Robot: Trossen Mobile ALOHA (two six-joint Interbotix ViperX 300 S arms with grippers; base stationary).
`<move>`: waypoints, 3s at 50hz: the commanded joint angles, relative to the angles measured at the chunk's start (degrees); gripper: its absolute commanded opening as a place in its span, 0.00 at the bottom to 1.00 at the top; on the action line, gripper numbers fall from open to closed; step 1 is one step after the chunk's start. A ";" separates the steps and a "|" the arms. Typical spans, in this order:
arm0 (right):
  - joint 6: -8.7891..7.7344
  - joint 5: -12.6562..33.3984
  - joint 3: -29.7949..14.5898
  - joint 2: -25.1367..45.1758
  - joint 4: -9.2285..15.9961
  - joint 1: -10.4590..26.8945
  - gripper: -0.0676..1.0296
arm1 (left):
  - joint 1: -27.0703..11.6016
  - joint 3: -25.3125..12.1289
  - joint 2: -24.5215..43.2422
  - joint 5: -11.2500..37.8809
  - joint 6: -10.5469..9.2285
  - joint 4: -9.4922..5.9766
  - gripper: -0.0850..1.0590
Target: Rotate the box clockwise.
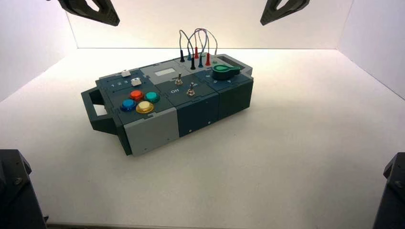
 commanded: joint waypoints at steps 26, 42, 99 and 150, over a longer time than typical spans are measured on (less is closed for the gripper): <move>0.18 -0.09 -1.14 -0.62 0.26 0.18 0.04 | -0.26 -0.62 -0.35 -0.35 0.26 0.00 0.05; 1.32 0.00 -2.20 1.41 0.26 0.09 0.04 | -0.79 -0.97 -2.99 12.04 -9.32 -0.35 0.05; 1.32 0.44 -27.33 22.85 -5.89 -0.18 0.04 | -5.63 -2.81 -9.49 46.23 -40.96 16.61 0.05; 0.00 8.00 -47.46 44.03 -14.94 0.53 0.04 | -12.66 -8.00 20.39 31.99 -52.21 22.50 0.05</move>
